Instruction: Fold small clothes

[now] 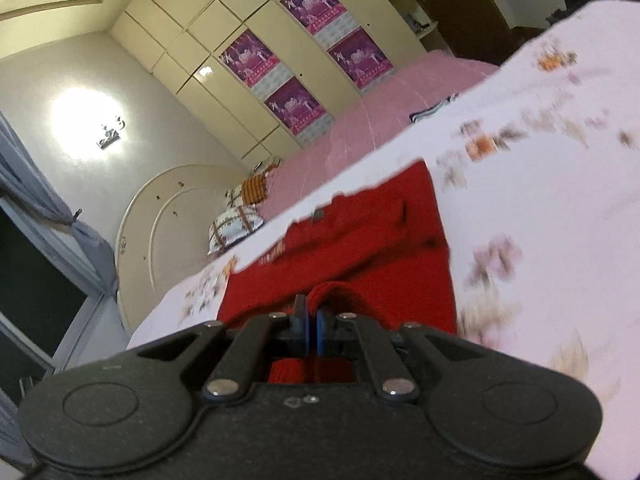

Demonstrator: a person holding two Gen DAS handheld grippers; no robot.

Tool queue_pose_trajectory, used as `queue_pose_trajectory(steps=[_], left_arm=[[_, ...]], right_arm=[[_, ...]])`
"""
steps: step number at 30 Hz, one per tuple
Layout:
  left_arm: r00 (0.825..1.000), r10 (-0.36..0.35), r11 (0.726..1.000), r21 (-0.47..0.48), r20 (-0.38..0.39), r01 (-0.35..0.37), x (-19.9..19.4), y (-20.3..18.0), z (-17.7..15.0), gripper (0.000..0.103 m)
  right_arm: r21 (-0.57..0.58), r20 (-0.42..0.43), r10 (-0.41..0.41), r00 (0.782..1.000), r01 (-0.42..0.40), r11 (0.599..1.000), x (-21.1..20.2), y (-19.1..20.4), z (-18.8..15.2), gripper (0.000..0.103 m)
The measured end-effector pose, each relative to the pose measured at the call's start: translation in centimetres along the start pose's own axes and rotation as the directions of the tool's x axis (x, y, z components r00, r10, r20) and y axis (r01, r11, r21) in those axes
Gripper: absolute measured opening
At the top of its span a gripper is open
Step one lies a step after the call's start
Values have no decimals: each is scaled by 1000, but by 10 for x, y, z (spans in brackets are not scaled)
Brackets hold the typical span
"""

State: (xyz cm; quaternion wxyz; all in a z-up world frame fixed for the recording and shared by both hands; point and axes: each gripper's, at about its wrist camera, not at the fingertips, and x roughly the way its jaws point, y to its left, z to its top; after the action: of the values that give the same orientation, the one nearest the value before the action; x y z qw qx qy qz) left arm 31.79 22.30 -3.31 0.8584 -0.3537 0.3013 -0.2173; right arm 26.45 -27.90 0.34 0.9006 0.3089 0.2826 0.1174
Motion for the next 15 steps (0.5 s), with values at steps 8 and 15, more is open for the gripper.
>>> queue_pose_trajectory(steps=[8,15], left_arm=[[995,89,996,23,-51,-88,101,15,69,3],[978,187,982,39,-92,-184,192,50,98,3]], right_arm=[[75,-29,-6,1000,8,997,80,-26,63,4],[196,-74,16,997,-1,981,167,-73,87,4]])
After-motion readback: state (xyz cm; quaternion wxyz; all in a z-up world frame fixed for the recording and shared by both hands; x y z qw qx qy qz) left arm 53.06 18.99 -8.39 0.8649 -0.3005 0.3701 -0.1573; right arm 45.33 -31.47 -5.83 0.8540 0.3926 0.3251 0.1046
